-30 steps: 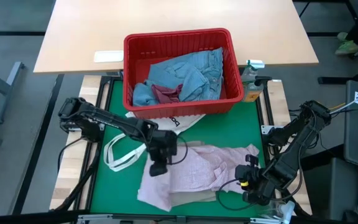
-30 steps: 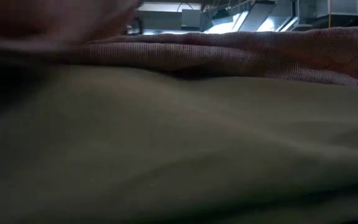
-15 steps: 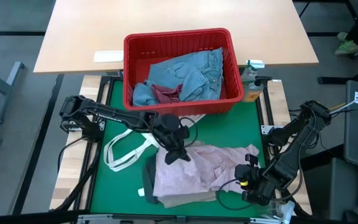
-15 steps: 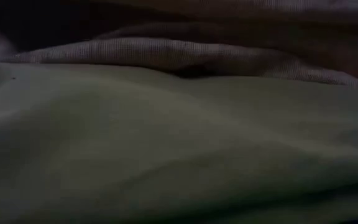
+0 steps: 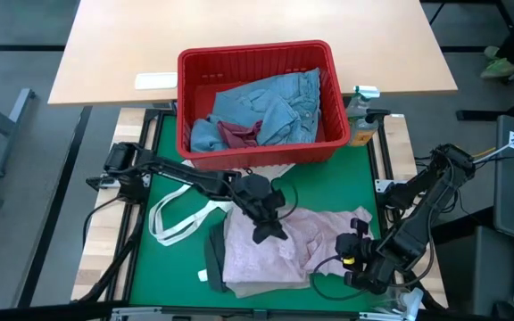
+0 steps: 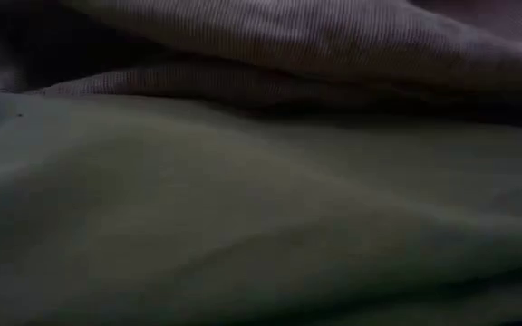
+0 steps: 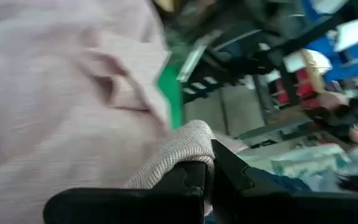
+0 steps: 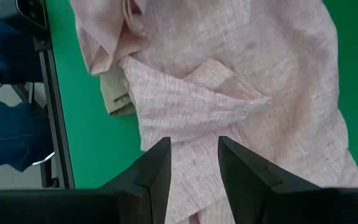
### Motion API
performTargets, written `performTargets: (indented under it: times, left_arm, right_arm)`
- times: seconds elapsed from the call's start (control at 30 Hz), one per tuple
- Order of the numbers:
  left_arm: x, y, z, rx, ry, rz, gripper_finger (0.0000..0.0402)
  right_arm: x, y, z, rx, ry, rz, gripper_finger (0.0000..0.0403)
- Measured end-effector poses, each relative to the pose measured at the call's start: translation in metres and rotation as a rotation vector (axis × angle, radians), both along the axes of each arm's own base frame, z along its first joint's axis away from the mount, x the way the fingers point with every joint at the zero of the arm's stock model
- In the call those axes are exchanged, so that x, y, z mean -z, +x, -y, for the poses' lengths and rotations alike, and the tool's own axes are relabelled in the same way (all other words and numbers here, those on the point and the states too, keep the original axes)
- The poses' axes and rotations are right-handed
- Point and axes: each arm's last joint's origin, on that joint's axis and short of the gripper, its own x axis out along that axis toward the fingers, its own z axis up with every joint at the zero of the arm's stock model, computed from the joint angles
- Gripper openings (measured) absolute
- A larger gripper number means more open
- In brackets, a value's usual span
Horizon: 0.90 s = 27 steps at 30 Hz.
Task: Fold laundry
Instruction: Fold the pink shirt
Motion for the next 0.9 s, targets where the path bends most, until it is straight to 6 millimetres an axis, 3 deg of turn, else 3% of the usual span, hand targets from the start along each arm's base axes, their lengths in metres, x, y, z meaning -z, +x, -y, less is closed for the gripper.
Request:
performTargets:
  times: [0.33,0.5,0.63,0.9]
  left_arm:
    - [0.007,0.006,-0.037,-0.122,0.029,-0.018,0.0007]
    - [0.010,0.006,-0.034,-0.208,0.096,-0.035,0.0008]
    - [0.010,0.005,-0.027,-0.181,0.177,0.002,0.0013]
    - [0.013,0.003,-0.021,-0.077,0.362,0.056,0.0082]
  right_arm:
    - [-0.004,0.006,-0.004,0.035,0.006,0.120,0.0131]
    - [-0.008,0.012,-0.005,0.077,-0.047,0.274,0.0131]
    - [-0.011,0.015,-0.006,0.051,-0.098,0.346,0.0131]
    - [-0.012,0.015,-0.007,0.028,-0.112,0.355,0.0131]
